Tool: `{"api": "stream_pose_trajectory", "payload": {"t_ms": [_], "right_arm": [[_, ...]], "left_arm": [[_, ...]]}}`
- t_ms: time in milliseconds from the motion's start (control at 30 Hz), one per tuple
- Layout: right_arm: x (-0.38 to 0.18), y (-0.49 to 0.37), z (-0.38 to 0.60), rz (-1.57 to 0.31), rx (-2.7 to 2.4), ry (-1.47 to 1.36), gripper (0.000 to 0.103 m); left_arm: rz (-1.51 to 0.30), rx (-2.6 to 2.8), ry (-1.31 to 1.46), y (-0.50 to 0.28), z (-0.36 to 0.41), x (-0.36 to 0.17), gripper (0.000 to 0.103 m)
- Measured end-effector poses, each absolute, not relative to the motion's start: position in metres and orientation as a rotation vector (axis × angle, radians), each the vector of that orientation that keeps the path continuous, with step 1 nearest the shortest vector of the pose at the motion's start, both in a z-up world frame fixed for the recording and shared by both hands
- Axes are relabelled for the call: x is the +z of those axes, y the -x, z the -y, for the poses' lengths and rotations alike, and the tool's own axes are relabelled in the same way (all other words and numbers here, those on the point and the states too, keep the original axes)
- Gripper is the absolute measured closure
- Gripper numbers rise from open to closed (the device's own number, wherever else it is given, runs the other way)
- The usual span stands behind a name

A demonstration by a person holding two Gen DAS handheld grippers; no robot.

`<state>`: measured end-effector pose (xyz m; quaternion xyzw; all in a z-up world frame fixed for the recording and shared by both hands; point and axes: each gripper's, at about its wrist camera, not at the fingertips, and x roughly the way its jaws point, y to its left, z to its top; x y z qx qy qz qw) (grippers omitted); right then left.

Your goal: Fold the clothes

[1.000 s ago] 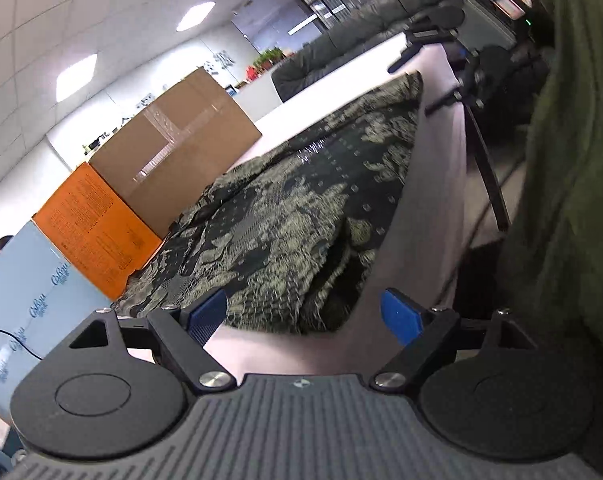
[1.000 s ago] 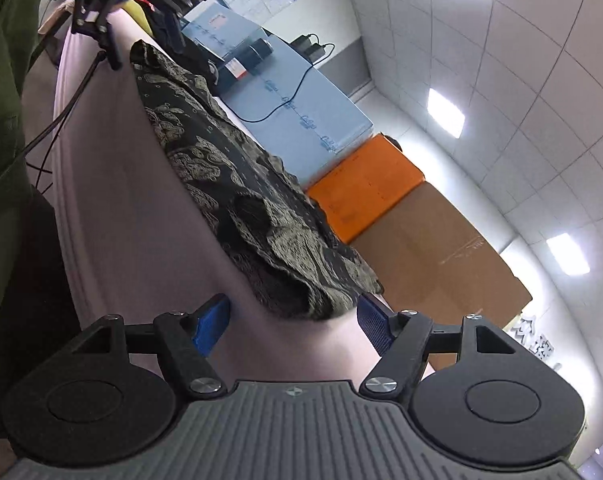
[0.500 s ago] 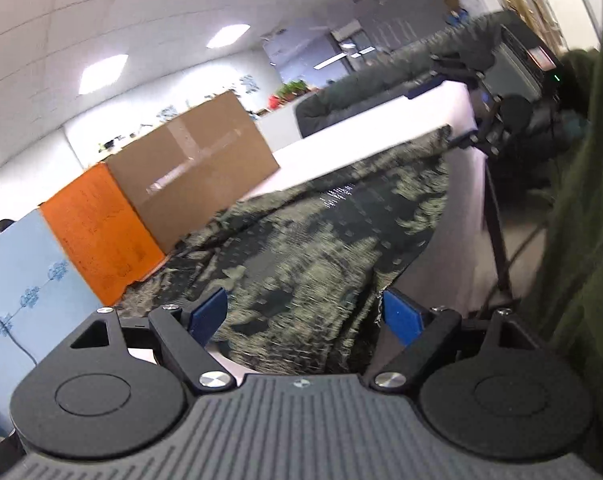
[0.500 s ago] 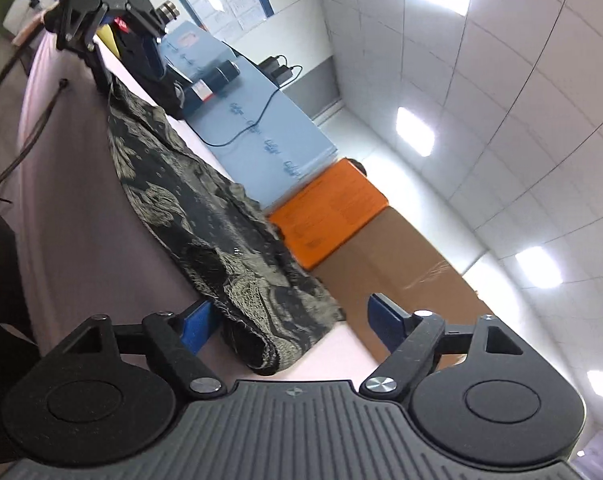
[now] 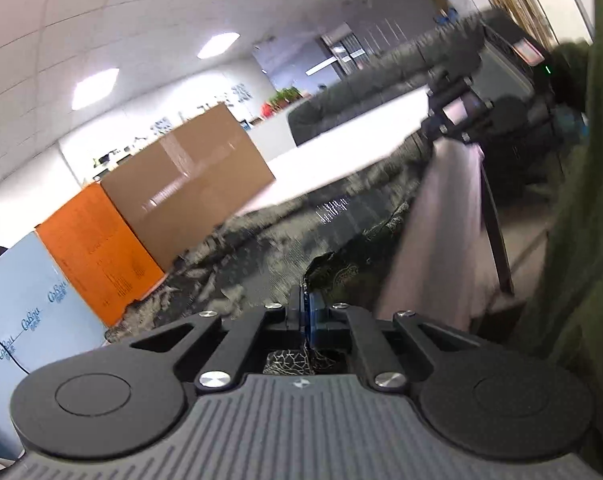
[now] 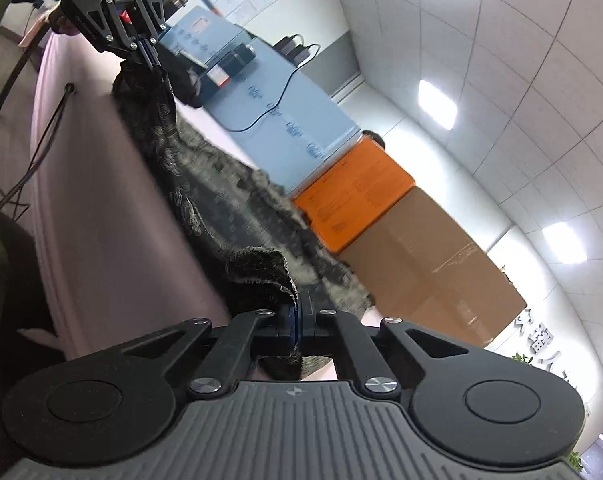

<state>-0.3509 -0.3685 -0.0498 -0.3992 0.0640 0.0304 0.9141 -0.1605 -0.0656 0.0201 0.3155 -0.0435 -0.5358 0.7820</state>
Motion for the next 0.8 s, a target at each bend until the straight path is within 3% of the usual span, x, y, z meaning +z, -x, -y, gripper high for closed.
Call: {"api": "stream_pose_trajectory", "payload": {"t_ms": [267,567,600,633,667,700,800], "right_arm": [[-0.002,0.286,0.395,-0.066,0.097,0.851,0.102],[0.041,0.103,0.454,-0.205,0.146,0.727,0.102],[0.04,0.078,0.463,-0.244,0.141,0.694,0.101],[0.036,0.049,0.473,-0.319,0.125,0.646,0.096],[0.03,0.022,0.484,-0.402,0.097,0.592,0.082],[0.026,0.006,0.494,-0.442,0.067,0.543,0.078],[0.022,-0.002,0.518,-0.439,0.026,0.422,0.077]], "left_arm": [[0.148,-1.06,-0.683,0.111,0.087,0.055,0.101],[0.006,-0.906,-0.661,-0.02,0.138,0.072,0.096],[-0.059,-0.876,-0.663,-0.041,0.148,0.069,0.082],[-0.129,-0.835,-0.659,-0.062,0.157,0.063,0.051],[-0.2,-0.788,-0.653,-0.083,0.166,0.056,0.035],[-0.251,-0.731,-0.64,-0.101,0.173,0.048,0.019],[-0.383,-0.633,-0.543,-0.135,0.166,0.034,0.022]]}}
